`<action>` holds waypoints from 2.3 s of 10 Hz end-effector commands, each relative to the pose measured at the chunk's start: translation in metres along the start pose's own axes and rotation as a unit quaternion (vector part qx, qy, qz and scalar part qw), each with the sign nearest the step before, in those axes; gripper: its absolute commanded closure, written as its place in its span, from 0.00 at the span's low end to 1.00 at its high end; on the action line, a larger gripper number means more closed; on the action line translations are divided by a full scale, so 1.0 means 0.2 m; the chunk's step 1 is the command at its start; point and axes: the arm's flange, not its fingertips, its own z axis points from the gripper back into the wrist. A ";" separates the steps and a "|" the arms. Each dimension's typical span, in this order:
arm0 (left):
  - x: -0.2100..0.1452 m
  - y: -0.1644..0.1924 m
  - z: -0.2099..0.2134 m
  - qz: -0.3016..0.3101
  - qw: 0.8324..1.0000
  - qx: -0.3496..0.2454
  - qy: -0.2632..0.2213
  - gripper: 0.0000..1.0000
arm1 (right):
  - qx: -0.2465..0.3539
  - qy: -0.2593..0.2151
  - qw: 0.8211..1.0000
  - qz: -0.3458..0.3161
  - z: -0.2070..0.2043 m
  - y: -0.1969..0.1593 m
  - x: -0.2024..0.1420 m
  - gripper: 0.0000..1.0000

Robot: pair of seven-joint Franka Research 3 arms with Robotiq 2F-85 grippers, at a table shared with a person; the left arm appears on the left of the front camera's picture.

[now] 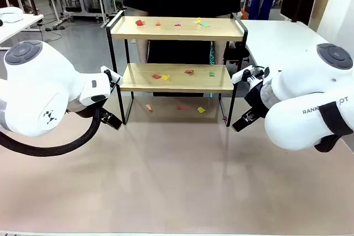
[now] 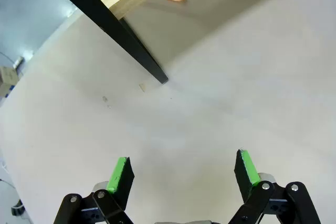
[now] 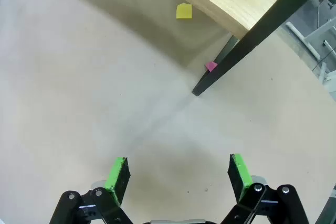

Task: Clean the shelf.
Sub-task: Pick up the Duster handed by the human.

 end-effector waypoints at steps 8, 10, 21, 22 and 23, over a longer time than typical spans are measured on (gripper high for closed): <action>0.00 0.00 0.00 0.000 1.000 0.000 0.000 0.00 | 0.000 0.000 1.000 0.000 0.00 0.00 0.00 0.00; 0.00 0.00 0.00 0.000 1.000 0.000 0.000 0.00 | 0.000 0.000 1.000 0.000 0.00 0.00 0.00 0.00; 0.33 1.05 0.58 -0.150 0.935 -0.319 -0.044 0.00 | 0.194 -0.168 0.965 0.062 0.60 -1.17 0.00 0.00; 0.27 1.15 0.53 -0.153 0.923 -0.346 -0.066 0.00 | 0.216 -0.178 0.956 0.085 0.55 -1.27 -0.04 0.00; 0.21 1.23 0.50 -0.161 0.928 -0.328 -0.077 0.00 | 0.238 -0.183 0.948 0.106 0.48 -1.36 -0.09 0.00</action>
